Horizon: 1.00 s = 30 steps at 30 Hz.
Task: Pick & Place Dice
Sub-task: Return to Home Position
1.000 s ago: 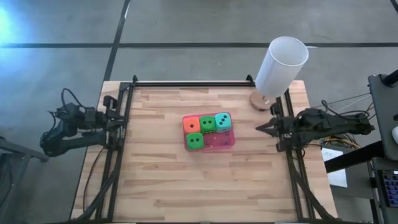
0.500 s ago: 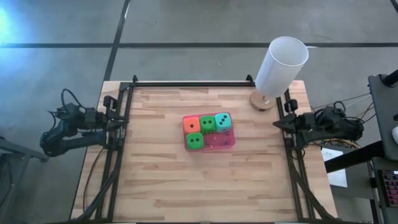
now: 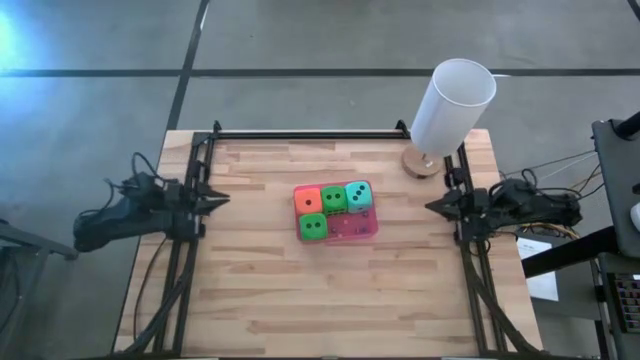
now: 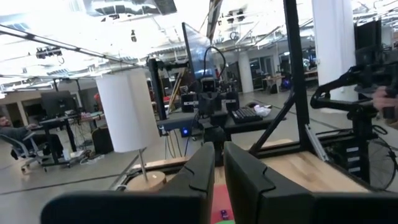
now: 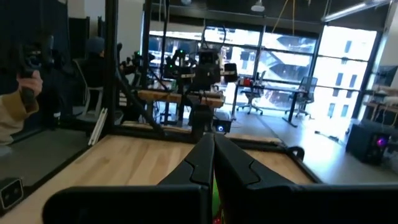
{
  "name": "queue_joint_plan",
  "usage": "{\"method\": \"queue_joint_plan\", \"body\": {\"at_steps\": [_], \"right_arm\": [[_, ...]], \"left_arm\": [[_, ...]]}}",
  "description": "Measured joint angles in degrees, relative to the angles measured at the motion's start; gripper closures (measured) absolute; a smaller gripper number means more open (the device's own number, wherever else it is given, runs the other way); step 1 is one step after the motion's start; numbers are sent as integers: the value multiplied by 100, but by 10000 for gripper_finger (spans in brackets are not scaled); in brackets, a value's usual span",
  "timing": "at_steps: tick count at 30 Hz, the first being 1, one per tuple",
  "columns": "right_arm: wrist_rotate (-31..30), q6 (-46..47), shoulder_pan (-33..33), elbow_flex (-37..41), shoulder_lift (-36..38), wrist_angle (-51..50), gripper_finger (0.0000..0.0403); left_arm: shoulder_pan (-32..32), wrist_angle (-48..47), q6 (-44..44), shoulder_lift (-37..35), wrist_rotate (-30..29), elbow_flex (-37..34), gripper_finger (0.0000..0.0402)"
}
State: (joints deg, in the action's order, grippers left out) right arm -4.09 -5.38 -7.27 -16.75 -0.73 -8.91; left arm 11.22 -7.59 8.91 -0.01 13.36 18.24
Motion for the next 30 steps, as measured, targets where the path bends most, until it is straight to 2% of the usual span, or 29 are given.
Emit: {"method": "queue_joint_plan", "body": {"at_steps": [7,13,18,30], "right_arm": [[0,396,0,686,1,282,394],[0,350,1,1218,-4,811,394],[-8,365,2,1628,-5,1057,394],[-46,331,2,1626,-85,1063,394]], "left_arm": [[0,967,-165,0,-26,-1077,361],[0,1467,-195,0,-217,-1685,361],[0,1188,-125,11,-310,-1801,361],[2,1038,-151,34,-330,-1805,361]]}}
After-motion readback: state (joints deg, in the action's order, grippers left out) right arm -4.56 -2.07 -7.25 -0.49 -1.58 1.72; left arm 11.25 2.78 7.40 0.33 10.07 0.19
